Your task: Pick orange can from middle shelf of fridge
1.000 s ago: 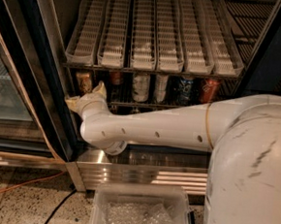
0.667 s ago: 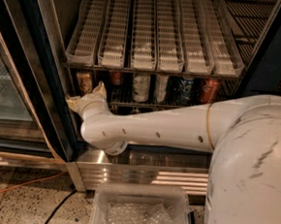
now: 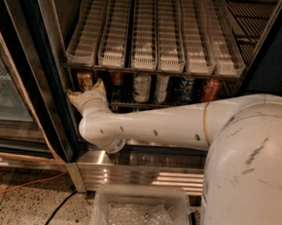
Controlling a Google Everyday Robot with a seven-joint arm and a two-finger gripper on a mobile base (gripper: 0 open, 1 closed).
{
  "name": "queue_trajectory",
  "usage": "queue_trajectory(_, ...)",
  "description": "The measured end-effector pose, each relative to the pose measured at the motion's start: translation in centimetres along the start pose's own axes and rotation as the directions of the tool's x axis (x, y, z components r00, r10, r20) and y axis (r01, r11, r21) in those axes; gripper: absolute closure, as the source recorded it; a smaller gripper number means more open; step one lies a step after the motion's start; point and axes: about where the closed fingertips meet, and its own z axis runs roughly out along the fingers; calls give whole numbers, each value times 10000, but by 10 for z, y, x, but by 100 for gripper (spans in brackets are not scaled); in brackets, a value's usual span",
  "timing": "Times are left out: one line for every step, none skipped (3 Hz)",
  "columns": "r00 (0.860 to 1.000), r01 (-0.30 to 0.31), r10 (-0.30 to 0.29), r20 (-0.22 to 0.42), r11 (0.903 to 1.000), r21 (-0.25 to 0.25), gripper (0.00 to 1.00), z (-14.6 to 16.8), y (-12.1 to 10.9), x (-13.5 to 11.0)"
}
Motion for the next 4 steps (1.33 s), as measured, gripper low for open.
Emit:
queue_trajectory(9998,-39,32,179,9993,366,28,5,-10,-7)
queue_trajectory(9992,-234,215,329,9981,573,23,6,-18,-9)
queue_trajectory(9984,-424,400,393,9973,607,22,5,-25,-8)
queue_trajectory(9983,-482,464,350,9974,544,22,7,-24,-6)
